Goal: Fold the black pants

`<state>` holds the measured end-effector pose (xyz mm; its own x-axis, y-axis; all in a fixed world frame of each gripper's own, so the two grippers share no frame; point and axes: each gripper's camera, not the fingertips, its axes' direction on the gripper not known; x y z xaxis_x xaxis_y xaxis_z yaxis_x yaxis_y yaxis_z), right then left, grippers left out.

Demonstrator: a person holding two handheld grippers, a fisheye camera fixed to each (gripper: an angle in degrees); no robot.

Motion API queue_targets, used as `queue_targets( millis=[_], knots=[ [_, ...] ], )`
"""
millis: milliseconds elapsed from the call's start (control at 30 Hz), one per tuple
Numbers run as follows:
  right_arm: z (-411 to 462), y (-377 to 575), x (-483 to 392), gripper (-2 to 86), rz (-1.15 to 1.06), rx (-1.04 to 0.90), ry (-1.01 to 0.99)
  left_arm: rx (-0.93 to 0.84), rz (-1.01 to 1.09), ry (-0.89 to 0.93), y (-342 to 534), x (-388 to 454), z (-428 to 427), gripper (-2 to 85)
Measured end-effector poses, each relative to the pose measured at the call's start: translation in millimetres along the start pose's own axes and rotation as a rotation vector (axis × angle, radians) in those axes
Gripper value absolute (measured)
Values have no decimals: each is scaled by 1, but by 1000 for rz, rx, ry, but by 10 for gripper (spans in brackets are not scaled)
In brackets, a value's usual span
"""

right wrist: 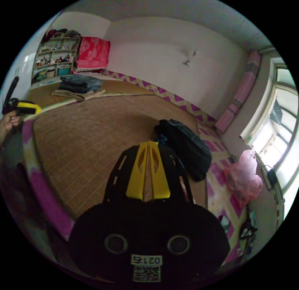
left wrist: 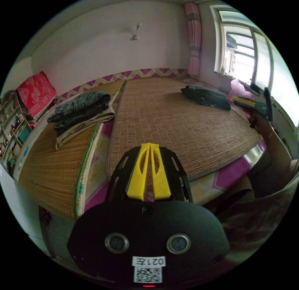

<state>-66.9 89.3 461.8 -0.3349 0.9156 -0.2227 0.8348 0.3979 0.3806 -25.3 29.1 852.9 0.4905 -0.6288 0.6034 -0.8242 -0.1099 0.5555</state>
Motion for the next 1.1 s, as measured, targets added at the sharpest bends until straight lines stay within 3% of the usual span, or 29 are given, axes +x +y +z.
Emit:
queue_targets(
  millis=[67, 167, 500, 633, 733, 900, 1100],
  knots=[
    [48, -34, 15, 85, -35, -60, 21, -19, -3, 9, 3, -5, 12, -10],
    [106, -76, 31, 131, -52, -118, 0, -40, -17, 1, 7, -13, 25, -10],
    [261, -152, 10, 173, -333, -403, 110, -65, -86, 8, 16, -48, 47, -10],
    [301, -157, -8, 114, -388, -479, 281, -62, -107, 9, 19, -63, 52, -10],
    [293, -165, 2, 77, -262, -435, 279, -57, -120, 0, 22, -74, 51, -10],
    [216, -190, 100, 62, 158, -287, 68, -51, -125, 0, 29, -95, 47, -10],
    [104, -222, 104, 61, 9, -188, 100, -22, -146, 63, 35, -121, 48, -10]
  ],
)
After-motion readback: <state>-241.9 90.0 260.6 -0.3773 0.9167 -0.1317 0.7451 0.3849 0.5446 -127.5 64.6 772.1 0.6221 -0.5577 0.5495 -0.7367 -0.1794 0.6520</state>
